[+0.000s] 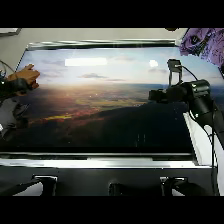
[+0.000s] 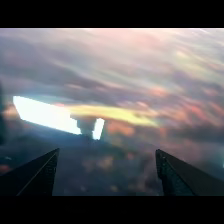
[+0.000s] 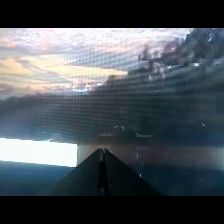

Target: Fold the clothes and pants, and hang the long-sleeved shirts on hangers.

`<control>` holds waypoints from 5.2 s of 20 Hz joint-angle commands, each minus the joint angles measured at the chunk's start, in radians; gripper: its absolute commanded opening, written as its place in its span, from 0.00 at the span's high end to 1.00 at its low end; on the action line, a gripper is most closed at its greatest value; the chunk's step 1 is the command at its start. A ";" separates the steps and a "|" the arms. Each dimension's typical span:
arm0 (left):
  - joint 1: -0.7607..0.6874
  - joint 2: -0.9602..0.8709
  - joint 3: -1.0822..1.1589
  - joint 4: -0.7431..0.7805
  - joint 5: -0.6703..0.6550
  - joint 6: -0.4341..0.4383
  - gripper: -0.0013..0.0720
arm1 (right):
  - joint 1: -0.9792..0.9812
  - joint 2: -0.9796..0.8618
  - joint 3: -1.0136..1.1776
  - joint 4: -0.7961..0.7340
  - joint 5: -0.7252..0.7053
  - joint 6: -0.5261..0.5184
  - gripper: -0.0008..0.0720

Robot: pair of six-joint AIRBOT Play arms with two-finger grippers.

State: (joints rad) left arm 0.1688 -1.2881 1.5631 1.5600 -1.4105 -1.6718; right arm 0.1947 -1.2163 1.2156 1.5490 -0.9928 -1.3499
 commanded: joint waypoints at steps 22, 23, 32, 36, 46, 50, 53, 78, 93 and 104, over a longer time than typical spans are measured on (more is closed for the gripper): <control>0.197 -0.104 -0.271 -0.324 0.231 -0.003 0.96 | 0.001 0.001 0.001 0.021 -0.189 0.003 0.67; 0.107 -0.059 -0.271 -0.356 0.198 -0.023 0.96 | 0.001 0.002 0.001 0.021 -0.215 -0.001 0.67; -0.754 -0.068 -0.283 -0.401 0.363 -0.267 0.95 | 0.001 0.029 0.000 0.010 -0.315 -0.148 0.49; -0.829 -0.173 -0.283 -0.401 0.412 -0.319 0.41 | 0.001 0.029 0.000 0.011 -0.314 -0.166 0.24; -0.340 0.095 -0.228 -0.153 0.001 -0.130 0.24 | 0.001 -0.224 0.000 0.368 -0.083 -0.123 0.13; -0.232 0.098 -0.229 -0.153 -0.019 -0.130 0.24 | 0.002 -0.406 0.000 0.661 -0.045 -0.221 0.09; -0.200 0.098 -0.229 -0.153 -0.018 -0.130 0.24 | 0.002 -0.454 0.000 0.730 -0.013 -0.240 0.10; -0.216 -0.160 -0.712 -1.007 0.628 0.417 0.95 | 0.002 -0.246 0.001 0.499 -0.067 -0.182 0.94; 0.037 0.477 0.126 0.043 0.289 -0.088 0.96 | 0.001 0.402 0.408 -0.209 -0.137 0.035 0.94; 0.035 0.465 -0.061 -0.066 0.146 -0.040 0.96 | 0.001 0.138 0.407 0.020 -0.164 0.122 0.94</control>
State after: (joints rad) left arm 0.2035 -0.7589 1.5864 1.5627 -1.2396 -1.7489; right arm 0.1959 -0.9333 1.6218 1.4513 -1.1496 -1.2423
